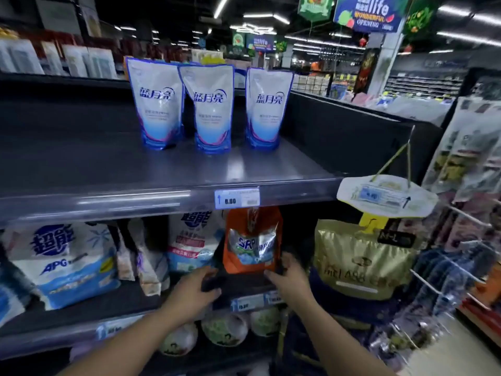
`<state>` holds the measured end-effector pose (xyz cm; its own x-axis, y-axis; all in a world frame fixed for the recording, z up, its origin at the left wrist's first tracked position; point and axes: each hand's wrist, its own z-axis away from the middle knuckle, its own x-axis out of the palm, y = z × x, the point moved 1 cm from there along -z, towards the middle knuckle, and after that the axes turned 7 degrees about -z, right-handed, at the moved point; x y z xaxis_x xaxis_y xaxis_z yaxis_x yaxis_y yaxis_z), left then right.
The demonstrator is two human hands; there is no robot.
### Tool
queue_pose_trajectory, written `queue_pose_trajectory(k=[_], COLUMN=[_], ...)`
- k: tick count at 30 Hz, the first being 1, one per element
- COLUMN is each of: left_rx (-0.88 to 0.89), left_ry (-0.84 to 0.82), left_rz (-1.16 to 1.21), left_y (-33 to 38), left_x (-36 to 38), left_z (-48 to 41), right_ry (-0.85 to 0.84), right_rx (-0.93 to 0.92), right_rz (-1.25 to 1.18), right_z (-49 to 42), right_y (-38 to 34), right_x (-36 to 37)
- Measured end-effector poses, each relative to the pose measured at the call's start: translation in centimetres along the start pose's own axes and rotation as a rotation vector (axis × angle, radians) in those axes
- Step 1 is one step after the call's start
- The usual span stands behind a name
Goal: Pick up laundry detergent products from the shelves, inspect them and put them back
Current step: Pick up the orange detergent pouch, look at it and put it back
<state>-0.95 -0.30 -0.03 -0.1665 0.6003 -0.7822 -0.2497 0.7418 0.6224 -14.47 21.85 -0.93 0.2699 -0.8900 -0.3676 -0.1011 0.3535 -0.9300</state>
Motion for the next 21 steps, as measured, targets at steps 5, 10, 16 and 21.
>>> queue_pose_trajectory(k=[5,10,16,21], left_rx=[-0.006,-0.044,0.009,-0.082], left_ry=[0.045,0.144,0.172,0.347], left_rz=[0.019,0.024,0.311,0.382], left_y=[0.1,-0.2,0.3,0.5], left_x=[2.0,2.3,2.2,2.8], left_z=[-3.8,-7.7,-11.9,-13.5], right_ry=[0.068,0.066,0.088,0.110], right_rx=[0.128,0.170,0.137,0.074], right_rz=[-0.155,-0.342,-0.405,-0.385], right_z=[-7.5,-11.9,-13.3,-12.1], right_y=[1.5,3.6,4.2,3.7], right_x=[1.5,2.3,2.1,1.9])
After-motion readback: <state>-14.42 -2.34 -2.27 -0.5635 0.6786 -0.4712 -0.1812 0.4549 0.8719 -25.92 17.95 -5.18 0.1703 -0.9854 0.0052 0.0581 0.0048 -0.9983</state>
